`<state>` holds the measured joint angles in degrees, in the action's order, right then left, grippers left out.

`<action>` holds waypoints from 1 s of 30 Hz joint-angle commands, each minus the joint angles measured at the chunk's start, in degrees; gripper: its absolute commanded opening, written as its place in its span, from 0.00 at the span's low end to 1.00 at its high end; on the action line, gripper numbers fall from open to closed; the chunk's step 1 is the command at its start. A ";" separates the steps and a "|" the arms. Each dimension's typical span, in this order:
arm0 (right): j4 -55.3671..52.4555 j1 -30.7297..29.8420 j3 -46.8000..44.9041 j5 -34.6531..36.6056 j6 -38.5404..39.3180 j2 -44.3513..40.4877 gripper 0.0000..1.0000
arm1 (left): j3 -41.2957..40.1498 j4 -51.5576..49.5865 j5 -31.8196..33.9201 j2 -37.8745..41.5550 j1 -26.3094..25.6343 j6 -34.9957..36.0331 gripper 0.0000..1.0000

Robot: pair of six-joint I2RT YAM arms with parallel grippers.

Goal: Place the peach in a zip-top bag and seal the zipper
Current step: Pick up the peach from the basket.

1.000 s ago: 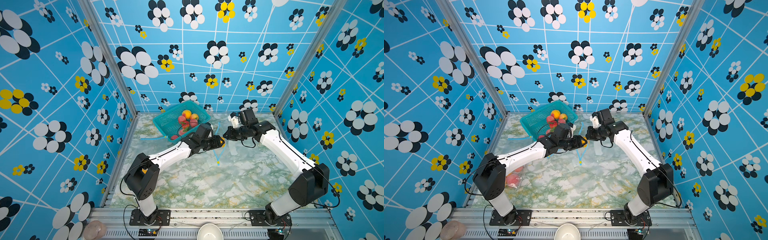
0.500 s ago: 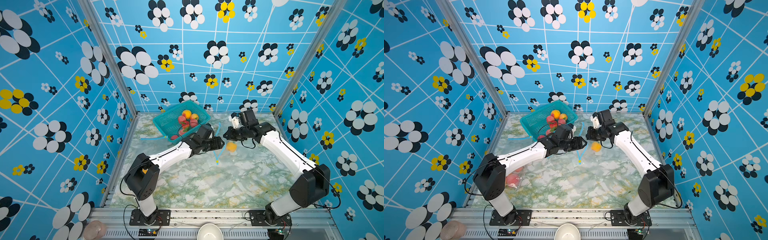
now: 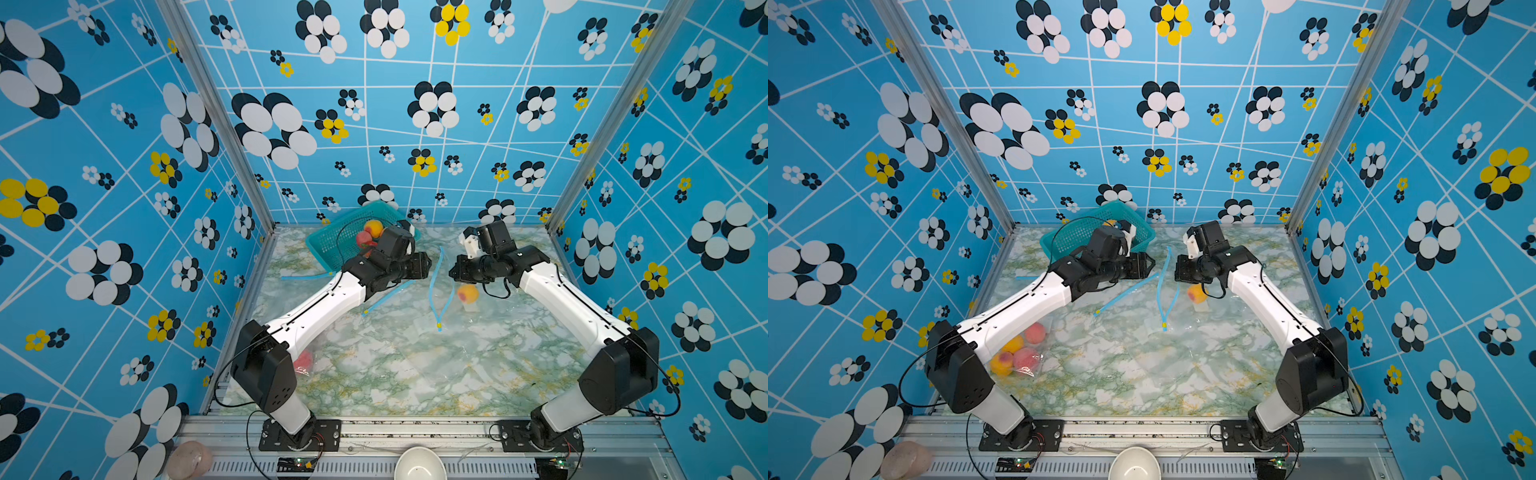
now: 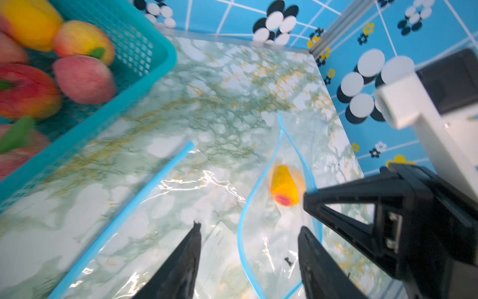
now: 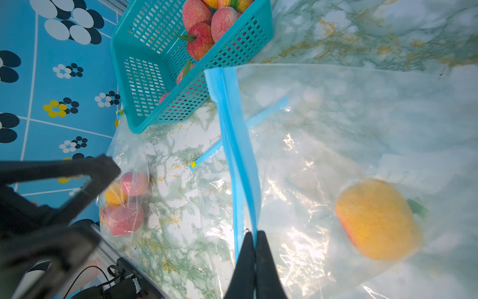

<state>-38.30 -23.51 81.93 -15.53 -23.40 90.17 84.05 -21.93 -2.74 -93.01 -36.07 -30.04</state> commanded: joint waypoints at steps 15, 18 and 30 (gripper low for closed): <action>-1.01 -0.22 2.14 -0.94 0.50 2.58 0.00 | 21.18 -17.05 4.10 -21.96 21.20 11.39 0.79; -1.41 -0.25 3.23 -0.91 0.59 3.59 0.00 | 25.79 -18.76 1.44 -27.11 22.51 11.32 0.79; -2.09 -0.25 5.73 -0.73 0.81 7.41 0.00 | 38.33 -28.06 -3.50 -40.79 24.39 14.34 0.71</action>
<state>-38.98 -23.51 85.73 -15.77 -23.16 96.38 120.16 -46.15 -4.21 -132.35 -12.21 -17.39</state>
